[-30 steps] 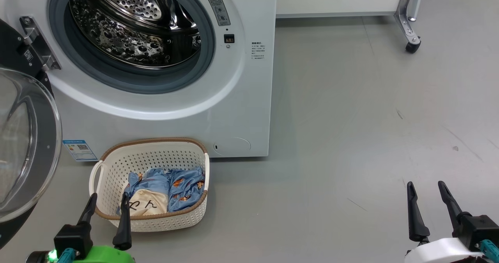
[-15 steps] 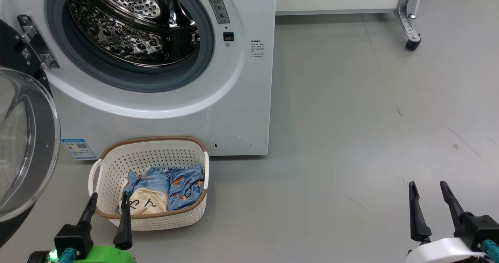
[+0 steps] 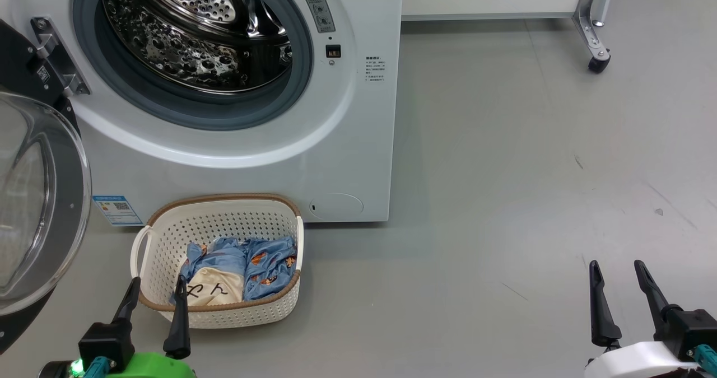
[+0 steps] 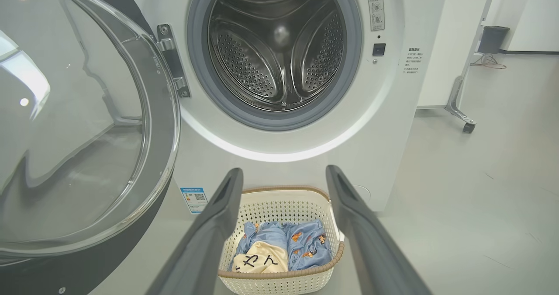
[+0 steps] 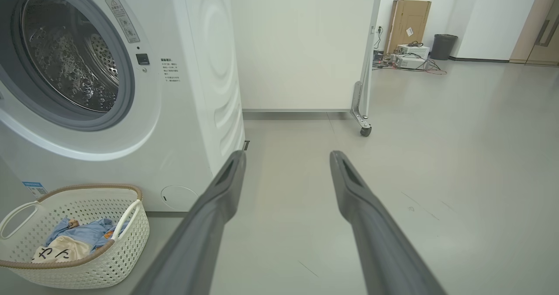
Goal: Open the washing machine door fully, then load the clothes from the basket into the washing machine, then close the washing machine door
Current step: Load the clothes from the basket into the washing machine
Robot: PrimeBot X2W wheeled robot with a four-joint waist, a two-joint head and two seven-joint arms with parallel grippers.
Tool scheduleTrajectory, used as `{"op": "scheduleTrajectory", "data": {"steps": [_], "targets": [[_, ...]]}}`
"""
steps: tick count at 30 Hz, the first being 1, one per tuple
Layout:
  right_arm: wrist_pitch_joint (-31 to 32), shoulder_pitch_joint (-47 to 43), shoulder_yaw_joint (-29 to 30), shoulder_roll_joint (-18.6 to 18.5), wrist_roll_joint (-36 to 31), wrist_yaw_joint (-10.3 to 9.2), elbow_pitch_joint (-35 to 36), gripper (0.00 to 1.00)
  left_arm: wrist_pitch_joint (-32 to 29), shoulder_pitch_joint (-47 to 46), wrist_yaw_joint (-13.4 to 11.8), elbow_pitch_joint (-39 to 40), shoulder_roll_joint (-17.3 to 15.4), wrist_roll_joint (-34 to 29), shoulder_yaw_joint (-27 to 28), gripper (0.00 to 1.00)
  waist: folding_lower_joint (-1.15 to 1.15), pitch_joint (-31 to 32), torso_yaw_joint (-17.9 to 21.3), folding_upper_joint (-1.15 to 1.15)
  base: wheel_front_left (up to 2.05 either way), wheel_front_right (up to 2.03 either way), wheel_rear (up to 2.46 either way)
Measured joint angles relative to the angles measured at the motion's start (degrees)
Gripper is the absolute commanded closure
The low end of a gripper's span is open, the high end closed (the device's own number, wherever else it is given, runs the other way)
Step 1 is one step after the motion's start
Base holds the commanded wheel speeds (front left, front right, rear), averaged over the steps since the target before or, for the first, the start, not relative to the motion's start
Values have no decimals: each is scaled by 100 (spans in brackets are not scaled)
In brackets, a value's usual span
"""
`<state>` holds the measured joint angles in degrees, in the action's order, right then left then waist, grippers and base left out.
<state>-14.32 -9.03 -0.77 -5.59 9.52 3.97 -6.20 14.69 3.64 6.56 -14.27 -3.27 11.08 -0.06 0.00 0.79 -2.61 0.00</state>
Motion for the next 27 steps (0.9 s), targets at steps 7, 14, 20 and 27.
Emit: {"op": "scheduleTrajectory", "data": {"steps": [7,14,20,27], "targets": [[0,-1,32,1,0,0,0,0,0,0,1,-2,5,-7,8,0,0,0,-23,0,0,0,0],[0,-1,41,4,0,1,0,0,-1,0,2,-5,11,-42,15,0,0,2,-25,0,0,0,0],[0,-5,41,11,0,1,0,0,-1,0,2,-10,13,-99,25,0,0,-7,-36,0,1,-1,0],[0,-53,53,10,0,2,0,0,-1,-1,2,-19,14,-99,42,0,0,-9,-67,0,22,-22,0]]}}
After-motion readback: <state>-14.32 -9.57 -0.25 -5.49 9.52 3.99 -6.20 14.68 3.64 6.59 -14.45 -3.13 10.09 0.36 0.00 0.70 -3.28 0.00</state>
